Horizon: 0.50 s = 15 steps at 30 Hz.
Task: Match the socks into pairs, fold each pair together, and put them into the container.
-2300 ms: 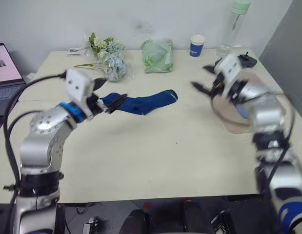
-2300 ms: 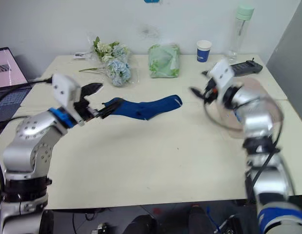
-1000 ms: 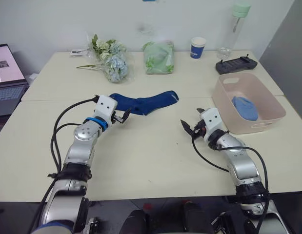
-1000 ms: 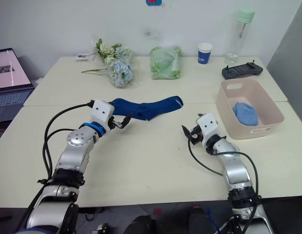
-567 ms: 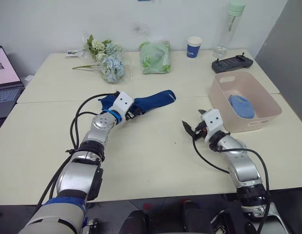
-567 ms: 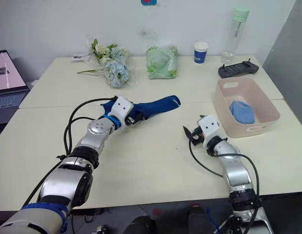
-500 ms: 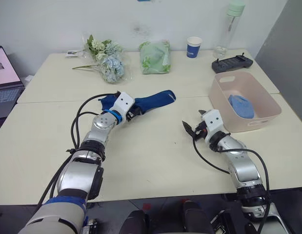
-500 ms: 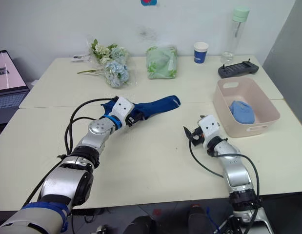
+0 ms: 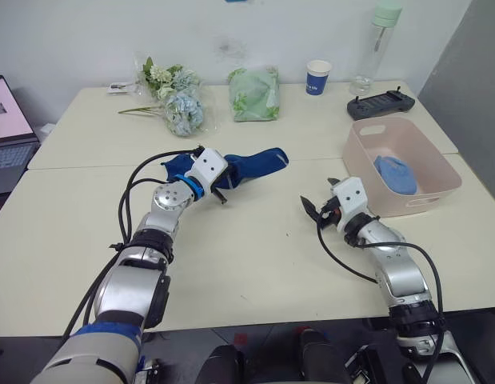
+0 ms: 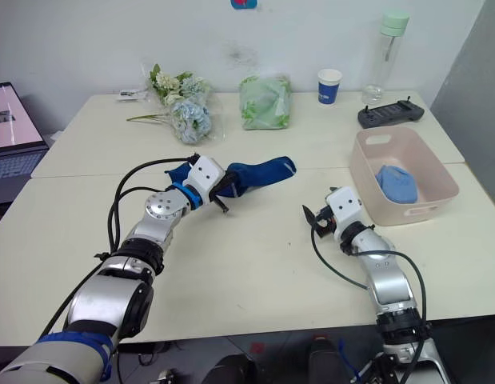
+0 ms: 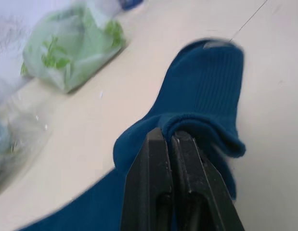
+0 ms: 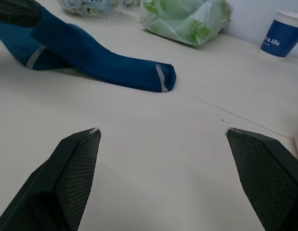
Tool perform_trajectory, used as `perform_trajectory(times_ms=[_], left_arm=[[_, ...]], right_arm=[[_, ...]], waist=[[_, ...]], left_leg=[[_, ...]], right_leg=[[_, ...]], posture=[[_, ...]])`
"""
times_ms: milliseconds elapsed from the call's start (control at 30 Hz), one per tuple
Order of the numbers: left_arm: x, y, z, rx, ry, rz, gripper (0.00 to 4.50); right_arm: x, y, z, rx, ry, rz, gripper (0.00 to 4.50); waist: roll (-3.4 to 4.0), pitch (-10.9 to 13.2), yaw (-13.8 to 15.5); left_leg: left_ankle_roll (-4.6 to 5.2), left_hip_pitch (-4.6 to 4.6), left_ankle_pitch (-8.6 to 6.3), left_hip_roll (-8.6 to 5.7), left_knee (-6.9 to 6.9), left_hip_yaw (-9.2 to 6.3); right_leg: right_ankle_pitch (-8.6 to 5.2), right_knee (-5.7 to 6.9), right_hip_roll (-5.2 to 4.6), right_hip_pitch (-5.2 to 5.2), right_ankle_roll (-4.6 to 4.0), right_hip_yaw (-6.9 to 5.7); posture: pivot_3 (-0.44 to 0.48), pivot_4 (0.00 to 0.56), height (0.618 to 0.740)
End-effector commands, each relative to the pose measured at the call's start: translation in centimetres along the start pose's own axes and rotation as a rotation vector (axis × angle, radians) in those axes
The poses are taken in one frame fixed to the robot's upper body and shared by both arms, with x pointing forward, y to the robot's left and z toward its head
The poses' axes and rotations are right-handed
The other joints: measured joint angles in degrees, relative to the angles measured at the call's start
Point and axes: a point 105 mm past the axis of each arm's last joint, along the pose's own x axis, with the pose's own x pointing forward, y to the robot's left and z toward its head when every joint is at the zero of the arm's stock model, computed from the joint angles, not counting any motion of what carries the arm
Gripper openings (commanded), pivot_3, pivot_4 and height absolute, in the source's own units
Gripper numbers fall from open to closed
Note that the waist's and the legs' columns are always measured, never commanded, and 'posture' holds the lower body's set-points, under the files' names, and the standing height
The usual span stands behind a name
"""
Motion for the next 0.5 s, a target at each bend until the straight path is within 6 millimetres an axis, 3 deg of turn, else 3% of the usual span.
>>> perform_trajectory(times_ms=[33,233,400,500], left_arm=[[-0.7,-2.5,2.9,0.038,-0.124,-0.098,0.01],[-6.1,-8.3,3.2,-0.046,-0.092,-0.235,0.01],[-12.3,-11.3,2.8,-0.085,0.049,-0.42,0.01],[-14.9,-12.6,2.8,-0.133,0.125,-0.5,0.01]], right_arm=[[0.0,-0.8,1.3,-0.018,-0.046,-0.003,4.5],[0.0,-1.4,1.4,-0.011,-0.046,0.015,4.5],[-0.2,-0.8,2.0,-0.004,-0.054,0.108,4.5],[-0.4,-0.6,2.1,-0.009,-0.052,0.153,4.5]], waist=[[0.02,0.0,0.0],[0.05,0.0,-0.4],[0.08,0.0,-0.1],[0.13,0.0,0.1]], left_leg=[[0.0,0.0,0.0,0.04,0.0,0.0],[0.0,0.01,0.0,0.21,-0.05,0.0],[0.02,0.06,-0.01,0.3,-0.05,-0.03],[0.04,0.07,-0.02,0.3,-0.07,0.0]], right_leg=[[0.0,-0.01,0.0,-0.01,0.0,0.01],[0.0,0.05,0.02,-0.08,0.0,0.12],[0.0,0.09,0.04,-0.01,-0.01,0.13],[0.0,0.02,0.03,0.04,-0.01,0.14]], posture=[[0.0,0.15,0.74],[0.0,0.15,0.74],[0.0,0.15,0.74],[0.0,0.15,0.74]])
